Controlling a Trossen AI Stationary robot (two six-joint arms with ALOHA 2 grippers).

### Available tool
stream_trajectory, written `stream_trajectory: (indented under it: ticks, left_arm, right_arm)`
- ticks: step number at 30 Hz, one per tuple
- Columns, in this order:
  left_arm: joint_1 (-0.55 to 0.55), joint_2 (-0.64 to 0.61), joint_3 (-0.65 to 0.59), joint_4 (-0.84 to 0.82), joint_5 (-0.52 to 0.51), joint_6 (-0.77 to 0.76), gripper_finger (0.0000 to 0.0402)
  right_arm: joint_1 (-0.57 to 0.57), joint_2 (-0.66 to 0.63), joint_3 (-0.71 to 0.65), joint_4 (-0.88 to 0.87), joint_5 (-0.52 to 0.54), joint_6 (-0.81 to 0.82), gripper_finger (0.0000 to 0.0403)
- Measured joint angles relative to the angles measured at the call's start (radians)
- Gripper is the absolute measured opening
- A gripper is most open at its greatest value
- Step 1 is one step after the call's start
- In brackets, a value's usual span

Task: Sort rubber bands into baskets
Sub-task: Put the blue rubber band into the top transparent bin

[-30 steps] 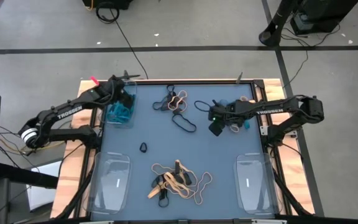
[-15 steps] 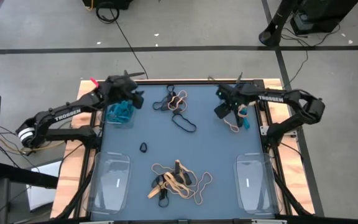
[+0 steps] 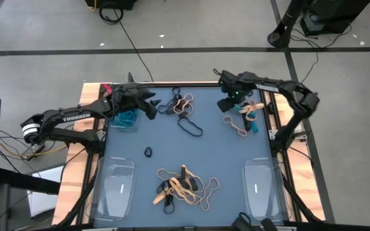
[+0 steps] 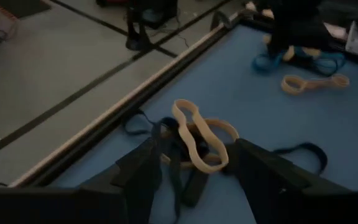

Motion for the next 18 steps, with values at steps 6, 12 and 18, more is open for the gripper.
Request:
stream_trajectory:
  ticks: [6, 12, 18]
  left_arm:
    - [-0.029, 0.004, 0.0, -0.009, -0.001, 0.0, 0.0215]
    - [-0.052, 0.004, 0.0, -0.003, -0.001, 0.004, 0.0215]
    - [-0.053, 0.004, 0.0, -0.002, -0.001, 0.03, 0.0215]
  right_arm:
    - [-0.001, 0.138, 0.144, -0.128, 0.061, -0.016, 0.0132]
    - [0.0, 0.223, 0.173, -0.149, 0.064, -0.009, 0.0132]
    - [0.002, 0.275, 0.194, -0.22, 0.137, 0.001, 0.0113]
